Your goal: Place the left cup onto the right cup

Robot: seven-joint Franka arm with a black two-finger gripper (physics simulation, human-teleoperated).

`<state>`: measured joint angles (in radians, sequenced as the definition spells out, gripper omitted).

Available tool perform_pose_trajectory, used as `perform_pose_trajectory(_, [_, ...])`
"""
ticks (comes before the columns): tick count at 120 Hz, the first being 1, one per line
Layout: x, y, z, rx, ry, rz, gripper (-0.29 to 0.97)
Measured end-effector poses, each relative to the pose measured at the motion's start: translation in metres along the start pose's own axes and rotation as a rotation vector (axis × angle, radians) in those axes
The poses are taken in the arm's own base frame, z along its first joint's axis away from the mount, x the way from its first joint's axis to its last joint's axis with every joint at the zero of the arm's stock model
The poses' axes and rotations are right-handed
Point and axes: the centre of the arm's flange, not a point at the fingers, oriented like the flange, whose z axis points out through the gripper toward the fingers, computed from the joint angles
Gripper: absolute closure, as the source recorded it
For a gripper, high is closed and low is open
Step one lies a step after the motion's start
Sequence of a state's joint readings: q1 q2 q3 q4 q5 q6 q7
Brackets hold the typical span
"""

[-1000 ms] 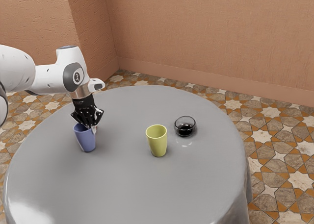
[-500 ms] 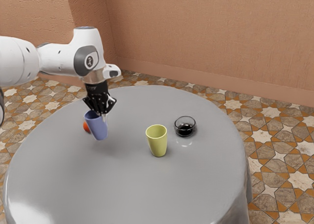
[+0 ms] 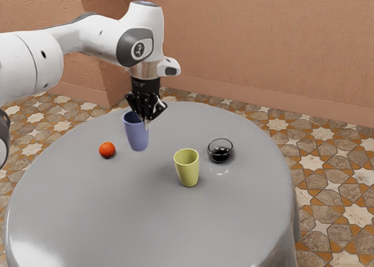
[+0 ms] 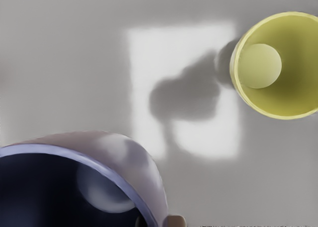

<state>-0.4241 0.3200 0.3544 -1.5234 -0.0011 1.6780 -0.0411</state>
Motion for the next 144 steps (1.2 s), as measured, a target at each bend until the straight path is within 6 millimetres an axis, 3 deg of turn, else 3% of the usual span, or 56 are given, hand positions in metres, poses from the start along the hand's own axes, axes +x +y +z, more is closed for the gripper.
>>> perform_pose_trajectory(27, [-0.004,0.056,-0.043,0.04,0.054,0.067,0.79])
perform_pose_trajectory(50, [0.009,0.087,-0.05,0.072,0.076,0.088,0.79])
perform_pose_trajectory(99, [0.028,0.136,-0.023,0.074,0.051,0.125,0.79])
perform_pose_trajectory(130, [0.037,0.138,-0.014,0.068,0.06,0.118,0.79])
perform_pose_trajectory(144, [0.045,0.136,0.001,0.065,0.048,0.112,0.79])
